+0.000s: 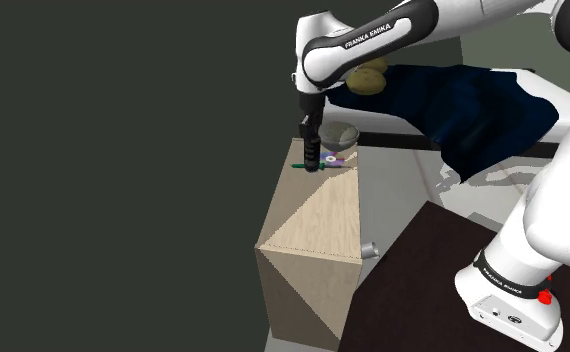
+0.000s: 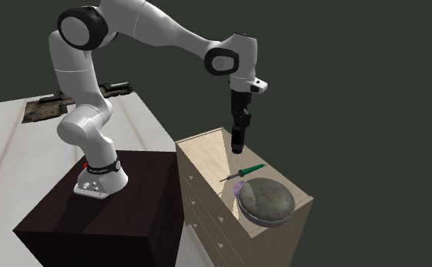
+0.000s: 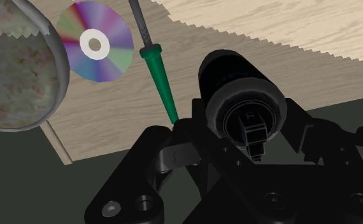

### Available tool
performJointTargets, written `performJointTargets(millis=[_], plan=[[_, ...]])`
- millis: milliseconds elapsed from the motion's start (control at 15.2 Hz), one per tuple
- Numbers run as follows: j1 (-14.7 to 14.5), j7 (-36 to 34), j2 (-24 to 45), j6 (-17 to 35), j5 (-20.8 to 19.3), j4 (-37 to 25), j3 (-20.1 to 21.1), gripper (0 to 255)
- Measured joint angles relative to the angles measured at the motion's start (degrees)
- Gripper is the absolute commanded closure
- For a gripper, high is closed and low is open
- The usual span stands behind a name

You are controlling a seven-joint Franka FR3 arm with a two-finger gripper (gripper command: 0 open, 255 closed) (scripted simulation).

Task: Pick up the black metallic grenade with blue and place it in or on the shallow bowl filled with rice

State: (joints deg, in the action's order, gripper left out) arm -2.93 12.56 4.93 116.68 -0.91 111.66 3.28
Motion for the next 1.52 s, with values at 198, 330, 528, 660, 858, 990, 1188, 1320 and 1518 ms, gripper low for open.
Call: performJointTargets(millis=[198,330,528,660,858,990,1188,1320,1518], plan=[[0.1,0.1,-0.3,-2.2,0.0,-1.9,0.0,255],[0.1,0.3,-0.8,-3.7,0.1,-2.9,-0.1,255],[0.1,0.3,-1.2,-5.9,0.1,-4.7,0.0,255],[0.1,0.3,-1.7,-7.3,0.2,-5.7,-0.1,255],[0.1,0.4,-1.9,-9.6,0.2,-7.7,-0.1,255],[0.1,0.3,-2.1,-10.9,0.2,-8.8,0.0,255],[0.0,0.2,-2.1,-13.3,0.2,-11.2,0.0,255],[0.0,0.3,-2.0,-14.9,0.2,-12.9,0.0,255],[1.4,2.9,-1.1,-16.4,0.2,-15.3,-1.2,255]])
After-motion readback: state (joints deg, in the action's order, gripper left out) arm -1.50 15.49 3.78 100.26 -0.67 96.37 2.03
